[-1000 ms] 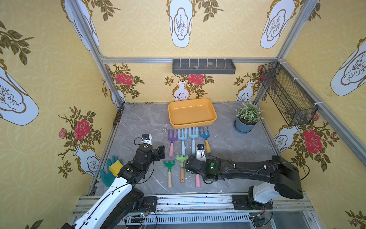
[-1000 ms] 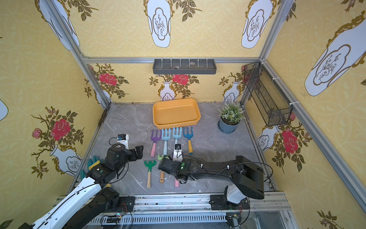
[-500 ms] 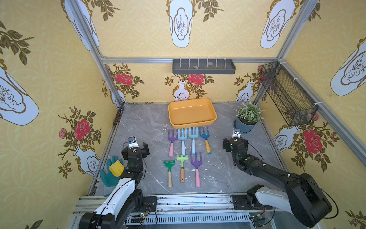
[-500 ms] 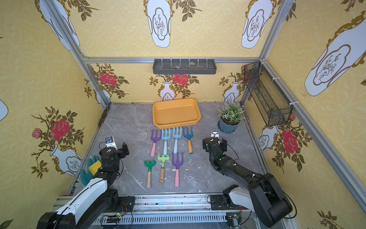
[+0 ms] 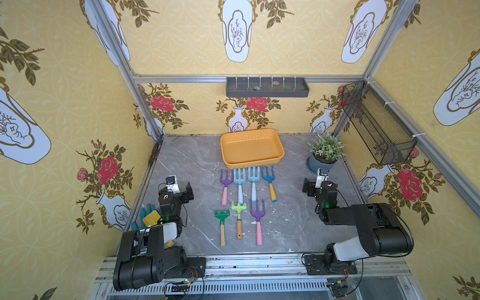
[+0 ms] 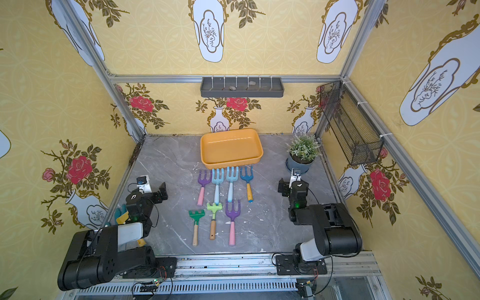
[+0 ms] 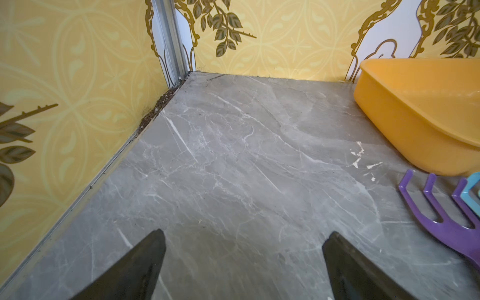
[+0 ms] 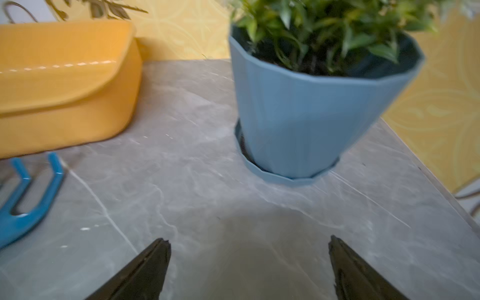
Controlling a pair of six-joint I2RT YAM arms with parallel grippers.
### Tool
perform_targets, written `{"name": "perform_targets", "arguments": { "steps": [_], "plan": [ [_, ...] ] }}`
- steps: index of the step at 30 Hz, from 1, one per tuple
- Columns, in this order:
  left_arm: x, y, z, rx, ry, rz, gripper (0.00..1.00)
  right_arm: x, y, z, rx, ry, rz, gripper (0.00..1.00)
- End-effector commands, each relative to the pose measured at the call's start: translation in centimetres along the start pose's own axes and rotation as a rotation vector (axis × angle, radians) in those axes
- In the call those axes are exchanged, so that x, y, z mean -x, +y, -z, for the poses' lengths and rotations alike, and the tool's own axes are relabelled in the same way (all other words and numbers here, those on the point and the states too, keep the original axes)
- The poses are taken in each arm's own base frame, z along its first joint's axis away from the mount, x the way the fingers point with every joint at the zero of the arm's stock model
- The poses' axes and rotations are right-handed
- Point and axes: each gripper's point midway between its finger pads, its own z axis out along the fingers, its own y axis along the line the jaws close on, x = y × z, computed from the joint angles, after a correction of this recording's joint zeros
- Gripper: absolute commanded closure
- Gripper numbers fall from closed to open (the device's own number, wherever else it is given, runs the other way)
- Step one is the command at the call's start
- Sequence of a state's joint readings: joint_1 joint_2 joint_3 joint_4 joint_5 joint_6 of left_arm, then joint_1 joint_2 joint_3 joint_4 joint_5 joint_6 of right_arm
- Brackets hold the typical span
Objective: Take the hand rake out of the storage box
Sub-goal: Reset both arms
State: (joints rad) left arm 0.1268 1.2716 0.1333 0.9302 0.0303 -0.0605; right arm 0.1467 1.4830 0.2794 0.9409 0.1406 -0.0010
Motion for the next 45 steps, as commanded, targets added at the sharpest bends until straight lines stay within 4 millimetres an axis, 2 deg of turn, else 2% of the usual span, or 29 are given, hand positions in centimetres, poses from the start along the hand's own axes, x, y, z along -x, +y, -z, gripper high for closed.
{"name": "perform_targets", "arguments": {
  "steps": [1,3,5,7,9,11,14,16,18,21,22,23,25,26,28,31,33,35,45],
  "plan": [
    [1.7,-1.7,0.1,-0.098,-0.064,-0.044,0.0,2.9,0.0,-0.4,0.006,-0.103,-0.053,0.03],
    [1.6,-2.4,-0.3,-0.109,-0.053,-0.073,0.0,1.9,-0.6,-1.4,0.006,-0.066,-0.08,0.03],
    [1.6,-2.4,-0.3,-0.11,-0.049,-0.078,0.0,0.4,0.4,-3.0,0.044,-0.009,-0.037,0.03],
    [1.6,-2.4,-0.3,-0.109,-0.049,-0.075,0.0,0.1,1.2,-3.7,0.025,0.012,0.007,0.03],
    [1.6,-2.5,-0.2,-0.111,-0.049,-0.075,0.0,0.9,0.7,-2.8,-0.001,-0.031,-0.008,0.03],
    [1.6,-2.5,-0.2,-0.111,-0.049,-0.075,0.0,2.9,0.0,-1.5,-0.002,-0.072,-0.05,0.03],
    [1.6,-2.5,-0.2,-0.111,-0.05,-0.076,0.0,5.7,0.2,0.0,0.025,-0.1,-0.057,0.02],
    [1.6,-2.4,-0.2,-0.11,-0.05,-0.075,0.0,5.8,-0.4,0.5,-0.001,-0.035,-0.024,0.02],
    [1.6,-2.5,-0.2,-0.111,-0.052,-0.075,0.0,5.7,-2.2,1.1,-0.041,-0.069,-0.056,0.03],
    [1.5,-2.5,-0.1,-0.112,-0.05,-0.074,0.0,5.2,-3.7,1.0,-0.057,-0.034,-0.097,0.02],
    [1.7,-2.5,-0.1,-0.111,-0.053,-0.074,0.0,4.7,-3.5,1.0,-0.048,-0.006,-0.057,0.03],
    [1.6,-2.5,-0.1,-0.112,-0.052,-0.074,0.0,3.7,-3.8,1.0,-0.067,0.03,-0.035,0.02],
    [1.6,-2.5,-0.1,-0.11,-0.052,-0.073,0.0,1.6,-4.8,1.3,-0.07,0.018,-0.101,0.03],
    [1.7,-2.5,-0.1,-0.112,-0.053,-0.074,0.0,1.0,-5.3,1.3,-0.066,-0.022,-0.126,0.03],
    [1.6,-2.4,-0.1,-0.11,-0.053,-0.075,0.0,-0.2,-5.6,0.7,-0.071,0.024,-0.144,0.02],
    [1.6,-2.5,-0.1,-0.111,-0.053,-0.074,0.0,-0.5,-5.3,1.8,-0.037,-0.043,-0.142,0.03],
    [1.6,-2.5,-0.1,-0.112,-0.052,-0.075,0.0,-1.1,-5.5,1.6,-0.045,-0.009,-0.149,0.03],
    [1.6,-2.4,-0.1,-0.11,-0.052,-0.075,0.0,-0.6,-5.5,1.6,-0.043,-0.048,-0.144,0.03],
    [1.6,-2.5,-0.1,-0.113,-0.053,-0.075,0.0,-0.7,-5.6,1.9,-0.046,-0.042,-0.148,0.03]
  ]
}}
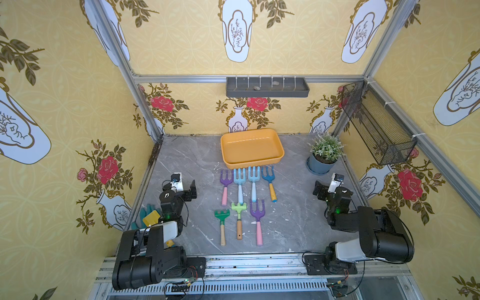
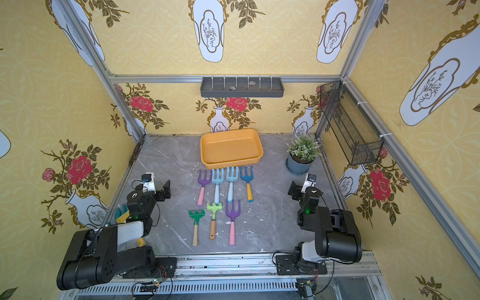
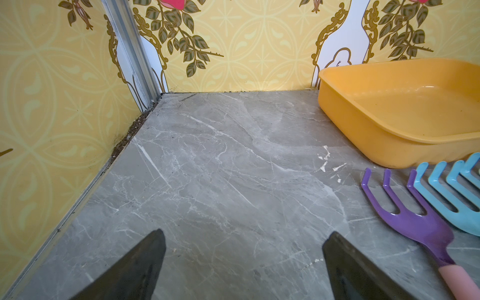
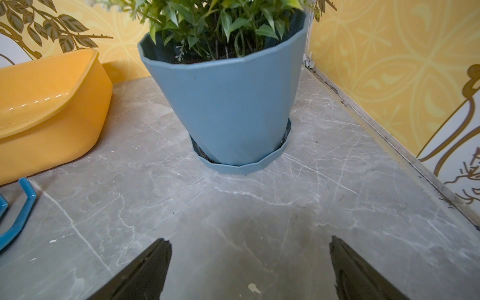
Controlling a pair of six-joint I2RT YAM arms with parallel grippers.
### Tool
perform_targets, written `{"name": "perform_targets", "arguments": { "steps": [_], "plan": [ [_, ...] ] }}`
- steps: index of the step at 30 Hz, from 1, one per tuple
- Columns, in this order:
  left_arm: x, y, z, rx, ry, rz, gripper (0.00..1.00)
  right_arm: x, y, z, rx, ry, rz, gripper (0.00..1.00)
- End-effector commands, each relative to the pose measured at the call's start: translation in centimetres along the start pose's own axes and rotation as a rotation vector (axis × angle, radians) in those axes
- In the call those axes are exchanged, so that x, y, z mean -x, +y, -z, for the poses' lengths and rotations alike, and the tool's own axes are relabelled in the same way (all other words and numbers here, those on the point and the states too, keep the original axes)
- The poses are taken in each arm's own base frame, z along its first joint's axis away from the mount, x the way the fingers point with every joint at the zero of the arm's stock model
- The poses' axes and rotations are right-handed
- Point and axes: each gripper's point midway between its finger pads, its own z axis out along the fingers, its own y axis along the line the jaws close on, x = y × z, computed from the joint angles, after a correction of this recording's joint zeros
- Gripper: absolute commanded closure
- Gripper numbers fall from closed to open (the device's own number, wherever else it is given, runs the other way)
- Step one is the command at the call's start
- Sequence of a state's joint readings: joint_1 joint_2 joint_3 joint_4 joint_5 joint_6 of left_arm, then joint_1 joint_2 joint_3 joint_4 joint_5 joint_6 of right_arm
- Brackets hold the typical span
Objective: Take the hand rake out of the storage box
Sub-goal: Reset both arms
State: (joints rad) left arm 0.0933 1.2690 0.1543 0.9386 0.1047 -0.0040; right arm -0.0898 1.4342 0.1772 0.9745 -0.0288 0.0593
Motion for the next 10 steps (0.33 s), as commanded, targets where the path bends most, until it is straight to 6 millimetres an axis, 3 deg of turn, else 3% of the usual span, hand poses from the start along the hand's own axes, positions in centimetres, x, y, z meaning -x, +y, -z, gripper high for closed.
{"name": "perform_targets", "arguments": {
  "steps": [1,10],
  "plan": [
    [0.47,-0.06,0.03,-0.005,-0.019,-0.01,0.0,1.44,0.23,0.05,0.011,-0.06,-0.008,0.03],
    [0.44,-0.05,0.02,-0.005,-0.018,-0.009,0.0,1.47,0.37,0.13,0.019,-0.063,0.0,0.02]
  ]
}}
